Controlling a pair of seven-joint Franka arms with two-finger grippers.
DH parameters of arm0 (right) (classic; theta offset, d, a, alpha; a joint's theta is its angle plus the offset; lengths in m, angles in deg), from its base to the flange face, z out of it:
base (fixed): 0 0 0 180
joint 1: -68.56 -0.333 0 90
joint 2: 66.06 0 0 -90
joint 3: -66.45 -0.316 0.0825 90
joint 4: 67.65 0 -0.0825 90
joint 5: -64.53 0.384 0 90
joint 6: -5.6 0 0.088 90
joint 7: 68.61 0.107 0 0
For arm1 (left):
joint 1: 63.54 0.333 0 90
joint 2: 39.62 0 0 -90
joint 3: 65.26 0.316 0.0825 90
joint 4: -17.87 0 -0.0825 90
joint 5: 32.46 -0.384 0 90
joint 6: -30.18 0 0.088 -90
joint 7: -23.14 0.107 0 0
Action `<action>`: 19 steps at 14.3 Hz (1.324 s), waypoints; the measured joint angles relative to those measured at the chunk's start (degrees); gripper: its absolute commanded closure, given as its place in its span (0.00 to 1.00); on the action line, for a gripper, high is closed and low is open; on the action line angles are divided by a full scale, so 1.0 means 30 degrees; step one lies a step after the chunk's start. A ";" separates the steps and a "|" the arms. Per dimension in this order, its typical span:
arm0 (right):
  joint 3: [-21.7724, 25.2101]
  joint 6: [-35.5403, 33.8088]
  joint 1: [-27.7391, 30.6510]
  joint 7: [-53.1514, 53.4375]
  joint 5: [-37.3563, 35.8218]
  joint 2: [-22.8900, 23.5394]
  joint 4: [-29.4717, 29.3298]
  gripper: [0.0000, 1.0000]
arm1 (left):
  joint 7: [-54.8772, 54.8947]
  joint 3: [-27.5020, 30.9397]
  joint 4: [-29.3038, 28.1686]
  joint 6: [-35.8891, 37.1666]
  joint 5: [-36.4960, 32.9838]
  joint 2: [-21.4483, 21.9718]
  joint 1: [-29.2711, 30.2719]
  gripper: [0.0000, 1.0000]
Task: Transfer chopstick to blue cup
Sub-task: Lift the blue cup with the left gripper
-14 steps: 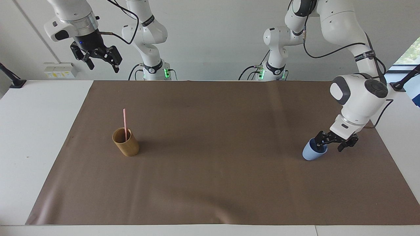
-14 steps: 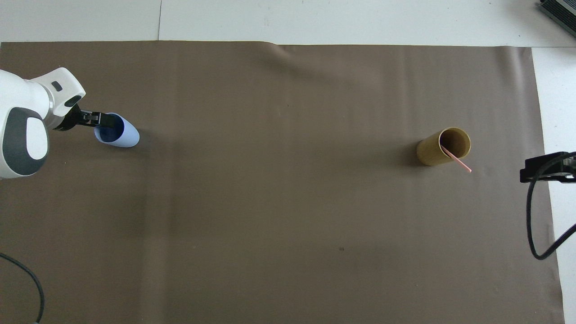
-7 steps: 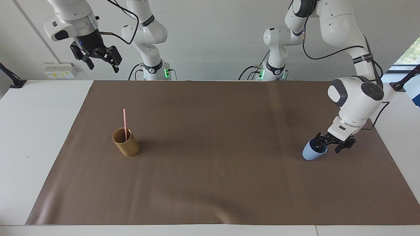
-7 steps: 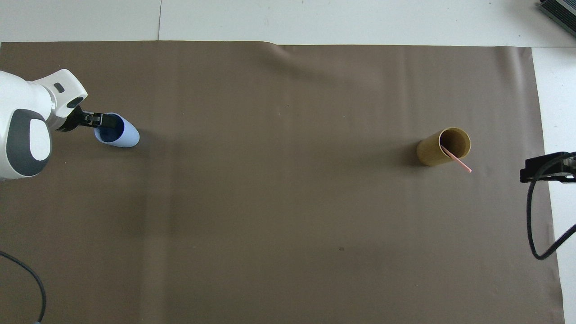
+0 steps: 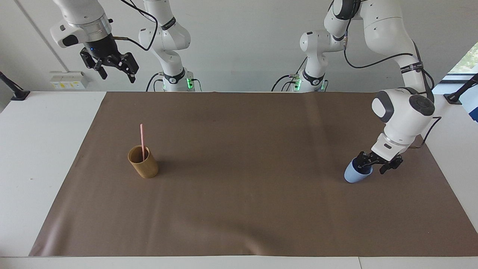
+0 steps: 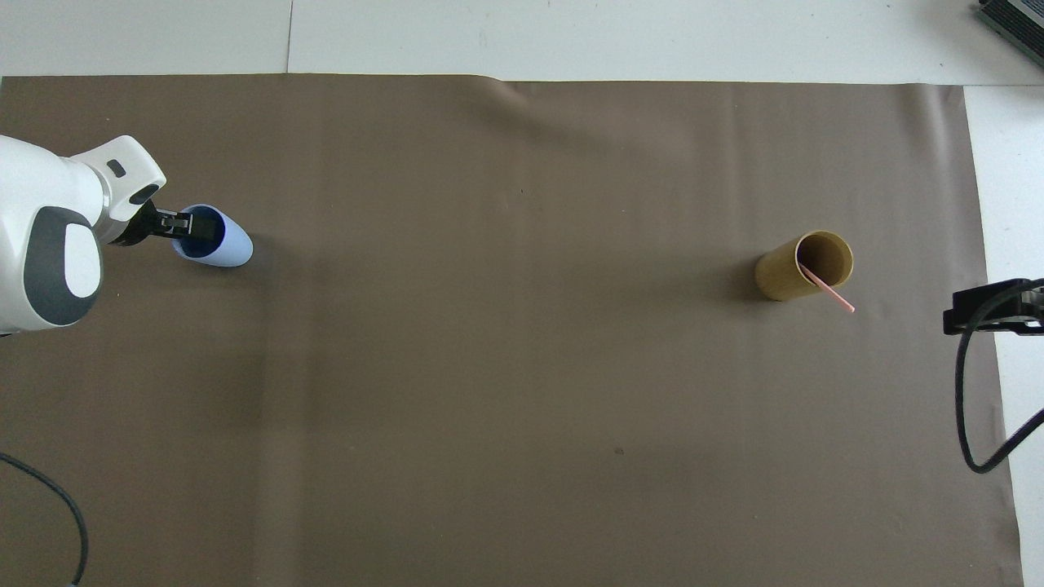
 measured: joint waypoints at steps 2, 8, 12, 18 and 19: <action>0.0002 0.0000 0.0000 0.0000 0.0000 -0.0070 0.0052 0.00 | -0.0280 -0.0023 -0.0042 -0.0141 0.0012 0.0000 0.0000 0.64; 0.0002 0.0000 0.0000 0.0000 0.0000 -0.0135 0.0126 0.00 | -0.1420 -0.0186 -0.0085 -0.0180 0.0022 0.0004 -0.0011 1.00; 0.0002 0.0000 0.0001 0.0000 0.0000 -0.0135 0.0133 0.00 | -0.1438 -0.0203 -0.0086 -0.0174 0.0030 0.0031 -0.0013 1.00; 0.0024 0.0000 0.0002 0.0000 0.0000 -0.0138 0.0174 0.00 | -0.1441 -0.0281 -0.0073 -0.0179 0.0028 0.0042 -0.0059 1.00; 0.0026 0.0000 0.0002 0.0000 0.0000 -0.0139 0.0177 0.00 | -0.1441 -0.0382 -0.0056 -0.0182 0.0028 0.0064 -0.0133 1.00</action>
